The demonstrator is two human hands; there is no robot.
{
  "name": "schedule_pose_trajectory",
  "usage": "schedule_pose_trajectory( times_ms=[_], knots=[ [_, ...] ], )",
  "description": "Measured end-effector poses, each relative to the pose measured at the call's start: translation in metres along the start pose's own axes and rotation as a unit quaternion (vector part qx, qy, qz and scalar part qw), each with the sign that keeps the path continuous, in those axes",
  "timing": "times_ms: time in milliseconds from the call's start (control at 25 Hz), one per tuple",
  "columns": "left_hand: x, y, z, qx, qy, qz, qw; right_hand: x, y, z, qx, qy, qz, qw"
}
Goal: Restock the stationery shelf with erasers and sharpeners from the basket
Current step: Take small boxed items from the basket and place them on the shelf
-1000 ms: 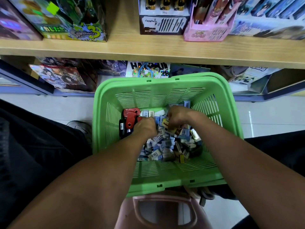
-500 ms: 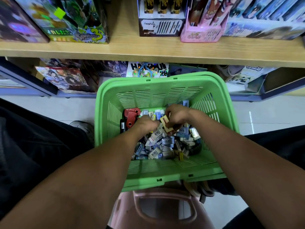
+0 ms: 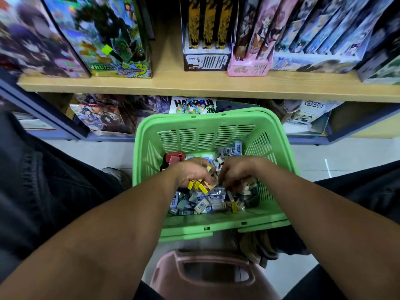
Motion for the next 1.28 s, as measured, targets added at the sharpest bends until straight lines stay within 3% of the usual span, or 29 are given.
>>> schedule_pose_trajectory(
  times_ms=[80,160,280,560,840,920,1080,1200,1280],
  knots=[
    [-0.003,0.004,-0.002,0.062,0.013,0.026,0.998,-0.001,-0.013,-0.02,-0.142,0.034,-0.041,0.988],
    [-0.006,0.005,-0.003,0.082,0.018,0.038,0.996,0.0,-0.018,-0.037,-0.184,0.069,-0.059,0.979],
    [-0.008,-0.002,-0.001,0.039,0.006,0.036,0.999,0.004,-0.011,-0.038,-0.151,0.065,-0.041,0.986],
    [-0.003,0.004,0.012,-0.059,-0.056,0.032,0.996,0.007,0.016,0.016,-0.072,-0.094,0.031,0.993],
    [-0.003,-0.005,0.021,-0.077,-0.116,-0.02,0.99,-0.001,0.029,0.021,0.063,-0.062,0.103,0.991],
    [0.002,-0.002,0.014,-0.125,-0.1,-0.008,0.987,-0.002,0.026,0.029,0.136,-0.052,0.124,0.982],
    [-0.007,-0.017,-0.017,-0.231,0.008,-0.013,0.973,-0.002,0.014,0.045,0.266,-0.057,0.123,0.954],
    [-0.003,-0.018,-0.014,-0.233,-0.032,-0.024,0.972,0.002,0.011,0.049,0.329,-0.044,0.139,0.933],
    [0.0,-0.02,-0.011,-0.212,-0.052,-0.026,0.976,0.009,0.002,0.062,0.24,-0.137,0.113,0.954]
  ],
)
Point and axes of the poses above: each hand's wrist, its own x-axis towards the middle knuckle, its own z-axis out of the back of the hand, y = z × x, the point moved 10 cm from there along x, towards the middle knuckle, and after that the axes turned 11 degrees about -z, right-handed, at the moved point
